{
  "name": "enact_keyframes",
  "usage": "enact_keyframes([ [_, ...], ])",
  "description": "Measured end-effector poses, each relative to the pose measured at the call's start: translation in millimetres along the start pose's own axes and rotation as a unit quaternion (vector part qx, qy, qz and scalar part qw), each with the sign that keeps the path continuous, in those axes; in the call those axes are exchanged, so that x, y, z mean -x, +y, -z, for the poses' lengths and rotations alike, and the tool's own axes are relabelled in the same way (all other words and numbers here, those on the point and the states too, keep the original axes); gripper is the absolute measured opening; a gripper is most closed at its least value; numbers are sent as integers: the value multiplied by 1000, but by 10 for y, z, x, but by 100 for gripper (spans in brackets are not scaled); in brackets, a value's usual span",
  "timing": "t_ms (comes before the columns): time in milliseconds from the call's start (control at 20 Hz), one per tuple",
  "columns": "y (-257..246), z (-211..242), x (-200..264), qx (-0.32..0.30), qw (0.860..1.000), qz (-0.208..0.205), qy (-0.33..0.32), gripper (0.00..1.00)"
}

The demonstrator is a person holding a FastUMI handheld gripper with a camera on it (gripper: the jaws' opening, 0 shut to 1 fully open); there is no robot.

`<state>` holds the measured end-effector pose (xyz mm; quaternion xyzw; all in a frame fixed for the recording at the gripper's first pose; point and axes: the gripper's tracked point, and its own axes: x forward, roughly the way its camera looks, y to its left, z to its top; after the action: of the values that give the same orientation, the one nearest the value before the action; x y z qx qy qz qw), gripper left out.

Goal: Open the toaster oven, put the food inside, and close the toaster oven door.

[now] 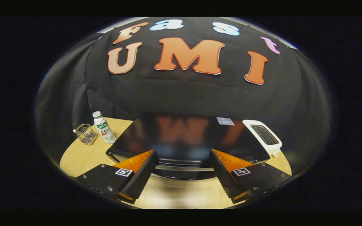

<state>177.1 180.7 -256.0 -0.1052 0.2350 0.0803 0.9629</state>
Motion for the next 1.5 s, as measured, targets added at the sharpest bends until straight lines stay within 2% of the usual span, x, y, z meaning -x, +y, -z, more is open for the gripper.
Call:
enact_keyframes([
  [100,47,85,42,-17,1000,-14,13,99],
  [750,71,522,558,12,1000,-16,10,100],
  [1200,101,1118,894,15,1000,-4,6,100],
  [1500,65,1600,965,-21,1000,8,-6,100],
])
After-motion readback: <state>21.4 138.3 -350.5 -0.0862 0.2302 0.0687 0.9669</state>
